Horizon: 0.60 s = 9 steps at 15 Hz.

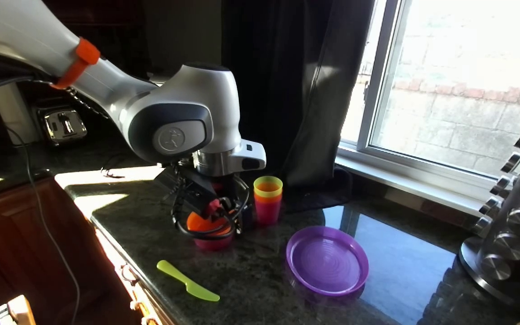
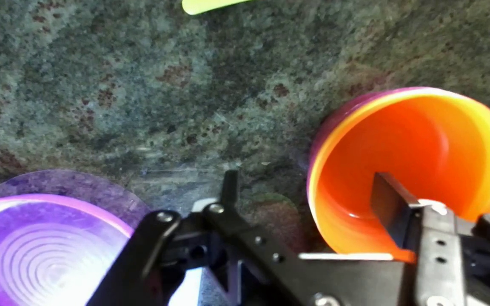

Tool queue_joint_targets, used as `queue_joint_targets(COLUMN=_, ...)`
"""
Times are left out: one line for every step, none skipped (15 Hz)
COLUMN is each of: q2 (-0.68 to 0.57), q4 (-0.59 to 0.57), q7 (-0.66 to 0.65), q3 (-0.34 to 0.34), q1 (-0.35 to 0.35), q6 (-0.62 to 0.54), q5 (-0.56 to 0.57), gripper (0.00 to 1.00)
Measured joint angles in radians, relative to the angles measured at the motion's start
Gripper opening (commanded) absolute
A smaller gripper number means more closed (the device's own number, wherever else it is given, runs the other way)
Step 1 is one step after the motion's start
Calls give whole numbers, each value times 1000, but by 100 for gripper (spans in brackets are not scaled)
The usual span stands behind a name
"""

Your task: Unstack the bowls

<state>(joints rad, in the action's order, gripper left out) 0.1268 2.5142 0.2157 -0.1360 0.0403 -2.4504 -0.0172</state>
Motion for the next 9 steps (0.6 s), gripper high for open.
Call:
queue_joint_targets(q2=-10, q4=-7, q7=0, q3=1, q1=0, q6=0, q5=-6, gripper=41)
queue_joint_targets(q2=-19, q4=-14, q7=0, q3=2, q1=0, q6=0, q5=-10, gripper=34)
queue_joint_targets(q2=-29, q4=-21, q7=0, q3=4, q1=0, q6=0, q5=-12, gripper=26)
queue_joint_targets(q2=-38, q4=-28, q7=0, q3=6, q1=0, q6=0, q5=-12, gripper=21)
queue_joint_targets(q2=-46, q4=-34, q7=0, q3=8, q1=0, q6=0, q5=-13, gripper=11)
queue_joint_targets(q2=-55, q4=-40, q7=0, q3=11, q1=0, q6=0, q5=-13, gripper=7)
queue_joint_targets(q2=-62, q4=-46, q7=0, q3=13, q1=0, q6=0, q5=-13, gripper=0)
queue_joint_targets(q2=-70, q4=-52, q7=0, q3=16, q1=0, q6=0, q5=-13, gripper=0)
queue_joint_targets(q2=-76, q4=-57, q7=0, q3=19, q1=0, q6=0, q5=-13, gripper=0)
